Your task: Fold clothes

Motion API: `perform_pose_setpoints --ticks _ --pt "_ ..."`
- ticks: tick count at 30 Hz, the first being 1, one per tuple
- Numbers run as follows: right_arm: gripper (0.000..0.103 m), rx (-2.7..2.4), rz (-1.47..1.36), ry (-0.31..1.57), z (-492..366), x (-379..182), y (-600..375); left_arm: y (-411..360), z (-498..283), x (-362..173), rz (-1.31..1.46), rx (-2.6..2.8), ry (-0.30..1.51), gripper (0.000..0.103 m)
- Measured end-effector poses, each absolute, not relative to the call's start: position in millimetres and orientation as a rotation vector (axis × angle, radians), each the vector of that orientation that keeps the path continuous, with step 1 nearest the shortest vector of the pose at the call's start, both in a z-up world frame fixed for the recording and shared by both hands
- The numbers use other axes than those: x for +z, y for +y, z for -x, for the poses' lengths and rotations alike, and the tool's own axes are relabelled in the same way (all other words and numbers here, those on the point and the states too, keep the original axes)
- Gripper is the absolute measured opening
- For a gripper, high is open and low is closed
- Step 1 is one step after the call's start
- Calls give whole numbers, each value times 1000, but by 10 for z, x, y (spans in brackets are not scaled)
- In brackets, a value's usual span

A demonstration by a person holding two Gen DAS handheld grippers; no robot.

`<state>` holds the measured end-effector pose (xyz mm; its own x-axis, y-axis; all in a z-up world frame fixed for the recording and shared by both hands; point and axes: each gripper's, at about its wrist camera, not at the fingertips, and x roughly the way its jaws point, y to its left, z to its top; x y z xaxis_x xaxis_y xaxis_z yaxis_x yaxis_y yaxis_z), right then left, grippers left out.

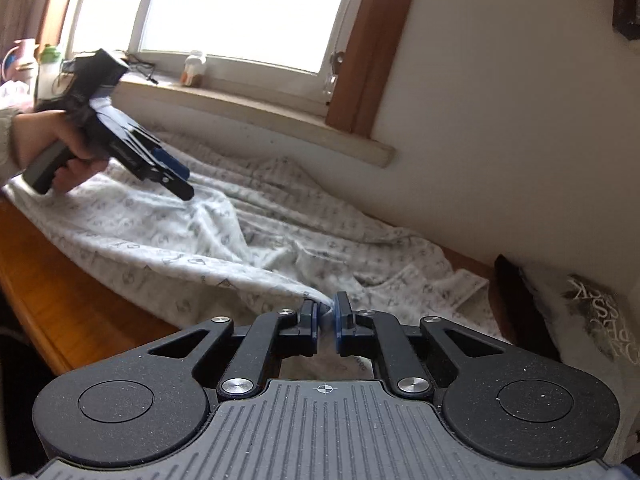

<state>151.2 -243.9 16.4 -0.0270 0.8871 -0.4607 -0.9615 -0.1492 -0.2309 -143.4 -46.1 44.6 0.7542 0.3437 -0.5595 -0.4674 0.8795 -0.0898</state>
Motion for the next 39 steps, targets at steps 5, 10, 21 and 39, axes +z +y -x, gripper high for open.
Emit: perform_pose_setpoints --ticks 5,10,21,39 --pt "9 1593 595 177 -1469 110 -2364 -1002 1295 646 167 311 534 71" --pt "9 1553 568 205 -1460 100 -2297 -1446 991 601 86 208 581 73" --pt "22 1553 442 254 -1445 124 -2489 -1641 746 526 -58 245 571 3" --pt "23 1655 338 477 -954 -192 -1917 -1702 898 817 -41 221 493 3"
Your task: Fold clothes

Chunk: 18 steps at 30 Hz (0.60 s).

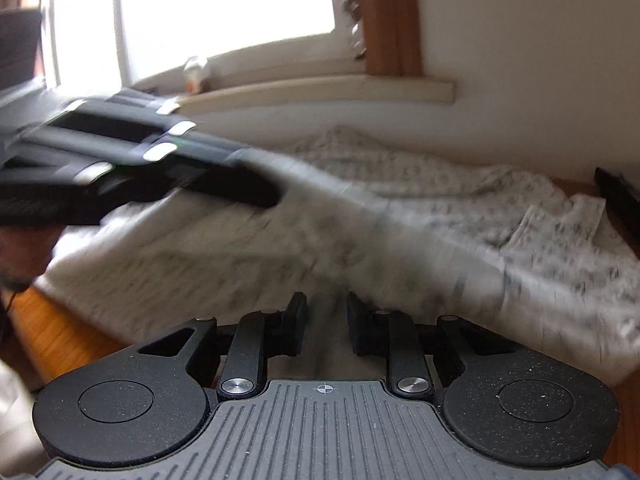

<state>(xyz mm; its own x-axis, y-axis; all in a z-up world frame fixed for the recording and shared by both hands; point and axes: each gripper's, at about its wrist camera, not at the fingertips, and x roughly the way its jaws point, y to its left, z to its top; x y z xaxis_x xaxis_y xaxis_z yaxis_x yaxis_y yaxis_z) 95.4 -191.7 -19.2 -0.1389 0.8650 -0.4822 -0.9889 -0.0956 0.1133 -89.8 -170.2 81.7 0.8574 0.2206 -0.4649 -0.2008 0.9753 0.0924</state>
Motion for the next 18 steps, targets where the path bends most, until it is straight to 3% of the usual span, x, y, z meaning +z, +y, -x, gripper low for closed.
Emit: perform_pose_setpoints --ticks 5,12,16,18 --pt "24 1489 324 379 -1008 -199 -2025 -1722 870 695 -24 197 530 3" --pt "24 1395 217 474 -1452 -226 -2439 -1757 749 424 -12 172 602 5" --pt "25 1362 205 485 -1602 -262 -2529 -1729 702 313 6 178 617 24" --pt "26 1352 236 487 -1608 -307 -2538 -1711 717 296 18 178 622 27"
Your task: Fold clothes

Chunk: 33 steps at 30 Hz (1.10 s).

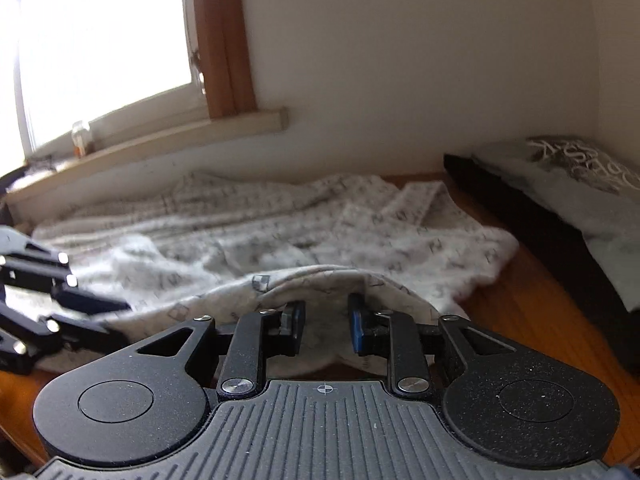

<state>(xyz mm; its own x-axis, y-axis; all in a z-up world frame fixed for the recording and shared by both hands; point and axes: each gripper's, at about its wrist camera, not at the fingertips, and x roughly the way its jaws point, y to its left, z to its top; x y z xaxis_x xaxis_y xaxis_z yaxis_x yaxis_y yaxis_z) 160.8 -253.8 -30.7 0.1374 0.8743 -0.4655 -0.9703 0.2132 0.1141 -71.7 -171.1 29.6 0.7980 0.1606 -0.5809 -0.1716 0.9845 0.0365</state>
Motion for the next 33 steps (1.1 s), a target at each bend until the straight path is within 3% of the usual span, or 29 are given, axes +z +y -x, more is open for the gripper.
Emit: perform_pose_setpoints --ticks 4,8,17,21,24,26,28,33 --pt "40 1360 272 480 -1618 -346 -2665 -1594 914 417 54 189 587 41" --pt "41 1321 271 479 -1714 -333 -2801 -1308 1167 560 103 248 547 47" --pt "42 1248 132 553 -1986 -309 -3111 -579 1274 497 140 435 585 52" --pt "51 1285 117 578 -1897 -289 -3139 -392 1156 376 169 441 615 53" --pt "51 1336 84 605 -1821 -273 -3145 -339 1125 294 188 422 623 46" --pt "51 1372 69 626 -1765 -272 -3100 -324 1138 274 196 410 613 19" --pt "52 1403 59 647 -1718 -279 -3026 -314 1147 274 201 407 597 3" --pt "56 1404 40 661 -1685 -310 -2814 -269 1235 304 245 405 523 3"
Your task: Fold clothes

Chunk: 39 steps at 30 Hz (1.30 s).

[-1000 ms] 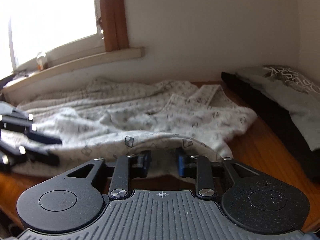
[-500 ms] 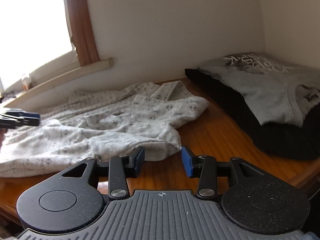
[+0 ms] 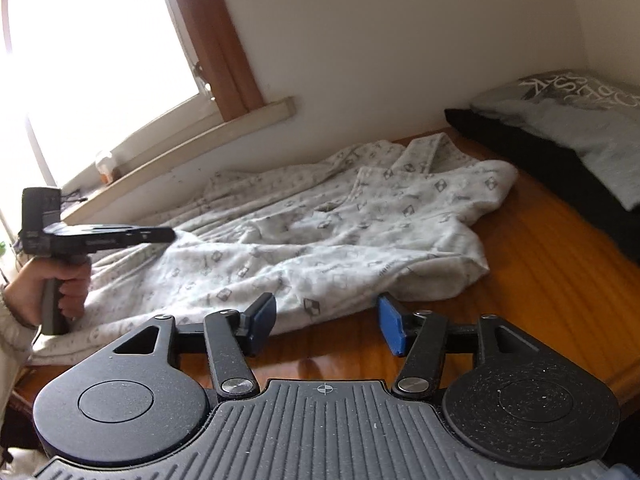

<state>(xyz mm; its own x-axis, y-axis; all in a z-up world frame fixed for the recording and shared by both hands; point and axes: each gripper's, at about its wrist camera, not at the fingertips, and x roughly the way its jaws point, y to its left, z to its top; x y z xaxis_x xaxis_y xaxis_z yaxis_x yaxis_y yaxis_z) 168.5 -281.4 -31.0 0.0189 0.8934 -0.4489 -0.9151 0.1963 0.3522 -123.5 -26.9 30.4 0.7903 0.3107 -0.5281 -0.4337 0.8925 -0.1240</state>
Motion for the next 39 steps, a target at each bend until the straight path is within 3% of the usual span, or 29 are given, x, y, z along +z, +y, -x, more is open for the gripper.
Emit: perform_pose_setpoints --ticks 2,4,5,10,12,14,16,18,20,21,22,29,32,33,34,35,39 --pt "55 1405 -3 652 -1705 -291 -2808 -270 1245 309 233 415 513 3" --pt "17 1407 -46 633 -1723 -262 -2822 -244 1272 327 251 418 487 2" --pt "4 1403 -61 606 -1723 -241 -2842 -223 1291 340 264 426 468 2" --pt "3 1374 -95 511 -1736 -190 -2879 -124 1272 312 299 478 482 4" --pt "3 1361 -53 514 -1742 -240 -2831 -111 1255 285 288 507 510 10" --pt "3 1338 -22 510 -1744 -281 -2792 -107 1285 292 292 514 506 35" --pt "4 1312 17 549 -1760 -330 -2731 -179 1304 349 252 527 493 49" --pt "7 1295 41 581 -1770 -367 -2717 -289 1299 400 200 526 489 56" --pt "21 1285 45 578 -1776 -365 -2771 -404 1281 416 170 488 491 71" --pt "33 1278 47 575 -1782 -357 -2800 -461 1271 401 164 463 493 73" --pt "36 1275 43 570 -1795 -347 -2832 -517 1260 386 158 437 494 73" --pt "46 1262 27 564 -1841 -330 -2784 -671 1174 251 138 372 543 74" --pt "43 1251 41 569 -1834 -375 -2705 -670 1168 220 149 356 559 75" --pt "24 1248 37 571 -1842 -383 -2712 -676 1158 206 149 346 579 75" --pt "12 1245 37 577 -1854 -390 -2724 -683 1147 202 146 336 594 76" --pt "8 1244 30 580 -1868 -399 -2751 -692 1137 195 142 330 603 76" --pt "7 1230 6 566 -1893 -434 -2988 -717 1139 165 140 297 629 78"
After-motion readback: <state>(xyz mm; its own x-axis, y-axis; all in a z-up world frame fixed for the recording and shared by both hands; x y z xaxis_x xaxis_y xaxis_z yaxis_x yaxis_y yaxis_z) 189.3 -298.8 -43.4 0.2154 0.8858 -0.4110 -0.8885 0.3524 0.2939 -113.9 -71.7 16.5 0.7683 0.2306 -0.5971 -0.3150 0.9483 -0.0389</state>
